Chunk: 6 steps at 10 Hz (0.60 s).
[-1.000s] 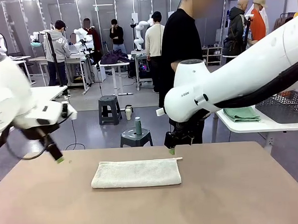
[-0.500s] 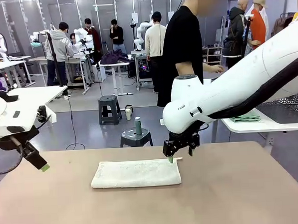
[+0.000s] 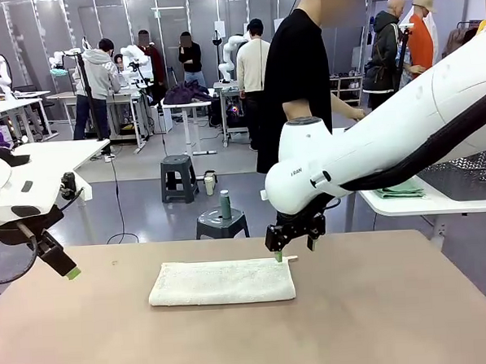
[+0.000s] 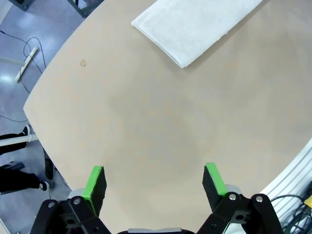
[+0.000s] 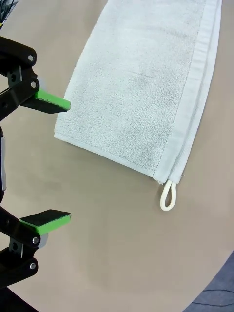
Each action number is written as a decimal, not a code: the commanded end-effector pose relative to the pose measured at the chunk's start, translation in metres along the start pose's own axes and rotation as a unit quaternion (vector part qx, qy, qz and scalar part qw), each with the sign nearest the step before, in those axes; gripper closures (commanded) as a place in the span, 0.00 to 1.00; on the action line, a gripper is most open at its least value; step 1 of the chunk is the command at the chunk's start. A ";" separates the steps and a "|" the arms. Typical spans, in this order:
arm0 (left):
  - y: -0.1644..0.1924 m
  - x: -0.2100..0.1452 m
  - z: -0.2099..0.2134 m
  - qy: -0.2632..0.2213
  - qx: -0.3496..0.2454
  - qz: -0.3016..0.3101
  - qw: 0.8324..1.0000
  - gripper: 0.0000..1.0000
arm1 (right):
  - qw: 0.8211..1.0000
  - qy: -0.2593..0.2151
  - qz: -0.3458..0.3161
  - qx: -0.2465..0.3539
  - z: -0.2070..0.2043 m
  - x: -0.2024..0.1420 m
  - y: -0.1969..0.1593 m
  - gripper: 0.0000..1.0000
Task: Fold the towels and place them in the basket.
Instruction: When a person lays out a Towel with hook on the table, fold it in half twice.
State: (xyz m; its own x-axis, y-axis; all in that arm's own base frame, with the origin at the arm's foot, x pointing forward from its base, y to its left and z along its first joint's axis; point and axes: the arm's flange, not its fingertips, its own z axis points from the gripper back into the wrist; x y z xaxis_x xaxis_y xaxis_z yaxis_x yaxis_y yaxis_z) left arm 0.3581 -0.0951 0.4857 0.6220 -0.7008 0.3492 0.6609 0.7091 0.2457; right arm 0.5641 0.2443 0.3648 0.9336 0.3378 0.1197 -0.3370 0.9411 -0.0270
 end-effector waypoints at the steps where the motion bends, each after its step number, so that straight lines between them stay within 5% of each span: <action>1: 0.001 -0.001 -0.002 0.006 0.005 0.004 1.000 0.00 | 0.998 0.020 -0.058 -0.019 -0.022 0.010 0.005 0.00; 6: 0.001 -0.001 -0.002 0.006 0.005 0.004 1.000 0.00 | 0.990 0.043 -0.130 -0.030 -0.062 0.015 0.007 0.00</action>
State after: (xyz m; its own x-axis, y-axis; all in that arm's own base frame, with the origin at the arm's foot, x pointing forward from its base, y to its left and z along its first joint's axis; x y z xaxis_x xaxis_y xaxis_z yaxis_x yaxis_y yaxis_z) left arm 0.3582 -0.0949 0.4856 0.6225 -0.7005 0.3491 0.6607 0.7094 0.2453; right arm 0.5767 0.2520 0.3040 0.9906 0.1286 0.0477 -0.1256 0.9902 -0.0603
